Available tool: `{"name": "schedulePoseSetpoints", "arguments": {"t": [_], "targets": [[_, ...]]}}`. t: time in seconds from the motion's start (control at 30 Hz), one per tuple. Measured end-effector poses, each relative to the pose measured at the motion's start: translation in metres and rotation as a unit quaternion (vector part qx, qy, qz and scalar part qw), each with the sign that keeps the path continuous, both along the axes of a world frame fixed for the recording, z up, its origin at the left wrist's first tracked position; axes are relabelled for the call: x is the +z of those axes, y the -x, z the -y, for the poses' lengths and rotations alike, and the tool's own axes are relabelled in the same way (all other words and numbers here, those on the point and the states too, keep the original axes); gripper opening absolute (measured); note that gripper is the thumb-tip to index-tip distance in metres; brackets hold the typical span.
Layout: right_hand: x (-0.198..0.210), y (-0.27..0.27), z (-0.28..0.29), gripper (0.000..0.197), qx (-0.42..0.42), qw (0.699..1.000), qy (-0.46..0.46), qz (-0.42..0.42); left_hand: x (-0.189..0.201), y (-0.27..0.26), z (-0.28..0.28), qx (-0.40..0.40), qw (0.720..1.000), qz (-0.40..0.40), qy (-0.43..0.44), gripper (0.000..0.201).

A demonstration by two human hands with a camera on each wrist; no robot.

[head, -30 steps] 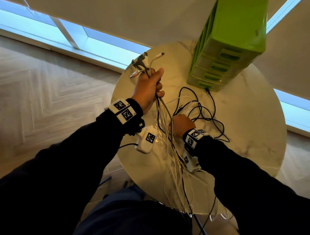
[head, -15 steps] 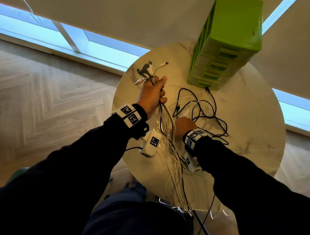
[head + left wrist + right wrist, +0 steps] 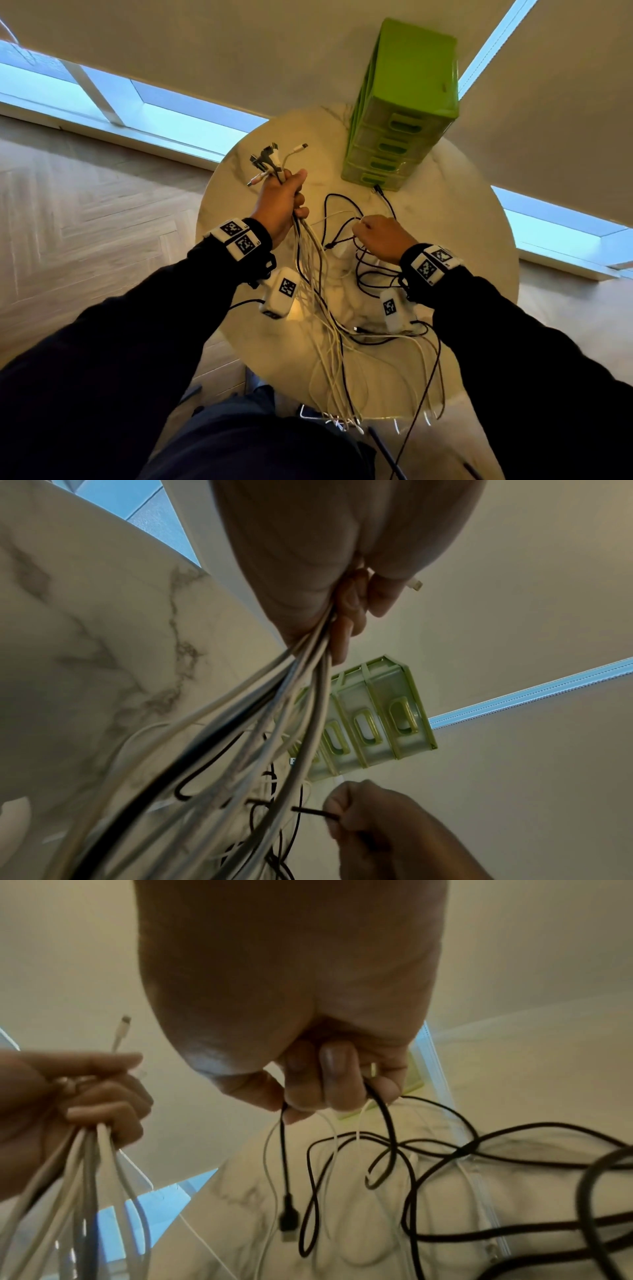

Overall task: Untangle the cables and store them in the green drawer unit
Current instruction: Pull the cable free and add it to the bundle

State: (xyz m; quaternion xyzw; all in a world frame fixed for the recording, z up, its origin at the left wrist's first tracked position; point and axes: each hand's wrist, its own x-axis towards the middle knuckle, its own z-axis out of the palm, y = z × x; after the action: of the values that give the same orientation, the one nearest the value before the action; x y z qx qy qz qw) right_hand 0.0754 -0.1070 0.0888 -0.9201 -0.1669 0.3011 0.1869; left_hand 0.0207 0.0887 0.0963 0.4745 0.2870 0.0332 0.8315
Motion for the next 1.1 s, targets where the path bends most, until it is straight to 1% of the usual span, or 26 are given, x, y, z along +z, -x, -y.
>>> {"name": "schedulePoseSetpoints", "arguments": {"t": [0.07, 0.13, 0.17, 0.23, 0.27, 0.3, 0.33, 0.37, 0.4, 0.47, 0.53, 0.57, 0.63, 0.7, 0.77, 0.87, 0.97, 1.03, 1.1], "targets": [[0.008, 0.001, 0.009, 0.038, -0.019, 0.998, -0.047, 0.044, 0.0, 0.0, 0.002, -0.001, 1.0, 0.0, 0.002, 0.038], [0.012, 0.004, 0.019, 0.033, -0.043, 0.99, -0.123, 0.06, -0.001, 0.0, 0.006, -0.007, 1.0, -0.001, 0.005, 0.037], [0.014, 0.006, 0.023, 0.028, -0.065, 0.98, -0.181, 0.048, -0.001, 0.0, 0.008, -0.009, 1.0, -0.003, 0.005, 0.037], [0.022, 0.013, 0.029, 0.02, -0.124, 0.942, -0.313, 0.002, -0.001, 0.001, 0.012, -0.009, 1.0, -0.005, 0.009, 0.036], [0.027, 0.017, 0.03, 0.02, -0.139, 0.925, -0.355, -0.008, 0.0, 0.001, 0.015, -0.011, 1.0, -0.001, 0.014, 0.037], [0.032, 0.021, 0.03, 0.02, -0.139, 0.916, -0.376, -0.007, 0.001, 0.003, 0.018, -0.014, 1.0, 0.007, 0.022, 0.039], [0.038, 0.027, 0.029, 0.019, -0.121, 0.916, -0.382, -0.001, 0.002, 0.004, 0.021, -0.021, 0.999, 0.018, 0.032, 0.043], [0.042, 0.032, 0.026, 0.018, -0.094, 0.92, -0.381, 0.01, 0.003, 0.005, 0.024, -0.027, 0.998, 0.03, 0.048, 0.048], [0.047, 0.038, 0.023, 0.016, -0.063, 0.925, -0.374, 0.022, 0.005, 0.005, 0.028, -0.033, 0.996, 0.043, 0.069, 0.047], [0.05, 0.048, 0.018, 0.01, -0.01, 0.935, -0.35, 0.05, 0.009, 0.007, 0.037, -0.047, 0.991, 0.069, 0.106, 0.033], [0.049, 0.053, 0.014, 0.007, 0.025, 0.946, -0.315, 0.074, 0.015, 0.009, 0.045, -0.066, 0.988, 0.086, 0.111, 0.024], [0.047, 0.054, 0.014, 0.006, 0.037, 0.951, -0.296, 0.082, 0.018, 0.01, 0.048, -0.074, 0.988, 0.09, 0.1, 0.023], [0.044, 0.055, 0.014, 0.006, 0.058, 0.959, -0.263, 0.092, 0.023, 0.011, 0.055, -0.09, 0.99, 0.09, 0.052, 0.021], [0.041, 0.056, 0.014, 0.007, 0.075, 0.961, -0.248, 0.098, 0.026, 0.011, 0.061, -0.103, 0.992, 0.072, -0.005, 0.026], [0.04, 0.058, 0.014, 0.008, 0.087, 0.959, -0.249, 0.104, 0.026, 0.01, 0.067, -0.103, 0.992, 0.063, -0.042, 0.031], [0.034, 0.059, 0.017, 0.018, 0.095, 0.951, -0.264, 0.128, 0.026, 0.006, 0.067, -0.093, 0.99, 0.069, -0.081, 0.033], [0.021, 0.059, 0.03, 0.027, 0.117, 0.943, -0.262, 0.166, 0.033, -0.004, 0.058, -0.057, 0.992, 0.083, -0.075, 0.034], [0.009, 0.059, 0.044, 0.026, 0.13, 0.953, -0.204, 0.183, 0.043, -0.011, 0.049, -0.019, 0.994, 0.094, -0.053, 0.033], [-0.005, 0.057, 0.061, 0.029, 0.124, 0.963, -0.153, 0.182, 0.059, -0.016, 0.035, 0.023, 0.993, 0.113, -0.034, 0.036]]}}
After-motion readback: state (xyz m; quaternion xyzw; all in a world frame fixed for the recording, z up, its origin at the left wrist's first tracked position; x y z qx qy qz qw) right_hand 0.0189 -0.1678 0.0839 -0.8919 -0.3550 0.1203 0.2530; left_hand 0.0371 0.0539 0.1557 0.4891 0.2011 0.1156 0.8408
